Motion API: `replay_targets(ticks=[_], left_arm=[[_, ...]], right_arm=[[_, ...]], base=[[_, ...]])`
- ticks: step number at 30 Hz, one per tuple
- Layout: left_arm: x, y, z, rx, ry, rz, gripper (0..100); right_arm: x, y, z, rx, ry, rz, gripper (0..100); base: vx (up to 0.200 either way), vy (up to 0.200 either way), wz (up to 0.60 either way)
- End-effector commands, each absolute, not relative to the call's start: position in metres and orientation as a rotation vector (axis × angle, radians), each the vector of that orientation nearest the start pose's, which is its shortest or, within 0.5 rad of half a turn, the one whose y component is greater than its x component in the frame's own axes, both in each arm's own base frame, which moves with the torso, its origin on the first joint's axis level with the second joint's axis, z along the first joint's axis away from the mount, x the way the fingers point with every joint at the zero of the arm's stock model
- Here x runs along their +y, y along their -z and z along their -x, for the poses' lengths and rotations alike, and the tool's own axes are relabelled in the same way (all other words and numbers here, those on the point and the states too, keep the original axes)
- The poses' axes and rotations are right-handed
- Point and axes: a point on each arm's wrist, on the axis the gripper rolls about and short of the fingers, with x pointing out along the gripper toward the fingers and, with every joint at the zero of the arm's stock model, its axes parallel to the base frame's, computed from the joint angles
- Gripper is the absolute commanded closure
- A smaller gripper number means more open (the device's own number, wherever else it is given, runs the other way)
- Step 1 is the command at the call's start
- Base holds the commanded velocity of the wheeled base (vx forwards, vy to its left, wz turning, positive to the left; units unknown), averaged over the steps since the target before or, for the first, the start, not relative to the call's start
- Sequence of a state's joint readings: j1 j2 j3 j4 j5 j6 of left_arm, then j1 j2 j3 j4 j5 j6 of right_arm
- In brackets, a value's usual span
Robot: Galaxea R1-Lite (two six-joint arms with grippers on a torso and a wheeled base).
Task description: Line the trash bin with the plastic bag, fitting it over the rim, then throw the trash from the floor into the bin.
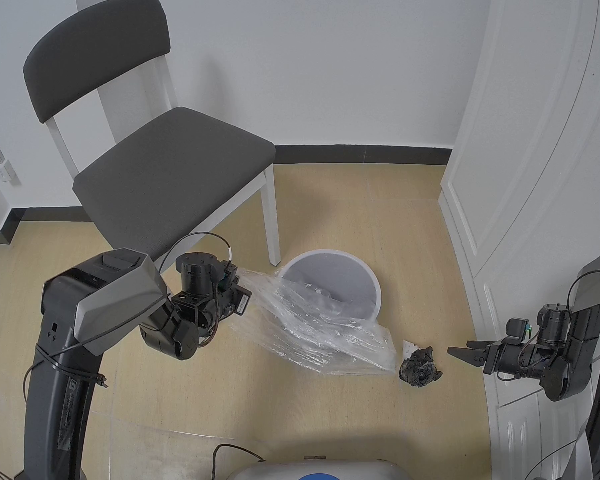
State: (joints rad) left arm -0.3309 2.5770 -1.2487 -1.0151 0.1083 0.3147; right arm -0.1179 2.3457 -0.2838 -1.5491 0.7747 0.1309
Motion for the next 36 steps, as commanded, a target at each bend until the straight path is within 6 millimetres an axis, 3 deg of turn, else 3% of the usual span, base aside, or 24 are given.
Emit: replay_targets(ticks=[1,4,6,13,19,21,26,36], left_arm=[[-0.165,0.003,-0.432,0.241,0.293,-0.341,100],[-0.171,-0.002,-0.428,0.242,0.304,-0.311,100],[-0.175,-0.008,-0.426,0.235,0.308,-0.275,100],[-0.178,-0.011,-0.426,0.232,0.309,-0.23,100],[-0.187,-0.013,-0.423,0.228,0.326,-0.196,100],[-0.189,-0.012,-0.421,0.228,0.33,-0.185,100],[-0.194,-0.012,-0.417,0.232,0.339,-0.142,100],[-0.196,-0.008,-0.406,0.201,0.328,-0.07,100]], right_arm=[[-0.003,0.017,-0.278,0.506,-0.565,-0.32,0],[0.014,0.011,-0.283,0.494,-0.505,-0.324,0],[0.037,0.005,-0.291,0.465,-0.458,-0.322,0],[0.065,-0.023,-0.304,0.386,-0.461,-0.279,0],[0.108,-0.075,-0.346,0.417,-0.276,-0.22,0],[0.122,-0.082,-0.352,0.423,-0.25,-0.203,0],[0.152,-0.087,-0.344,0.419,-0.327,-0.127,0],[0.171,-0.08,-0.323,0.358,-0.459,0.18,0]], base=[[0.0,0.0,0.0],[0.0,0.0,0.0],[0.0,0.0,0.0],[0.0,0.0,0.0],[0.0,0.0,0.0],[0.0,0.0,0.0],[0.0,0.0,0.0],[0.0,0.0,0.0]])
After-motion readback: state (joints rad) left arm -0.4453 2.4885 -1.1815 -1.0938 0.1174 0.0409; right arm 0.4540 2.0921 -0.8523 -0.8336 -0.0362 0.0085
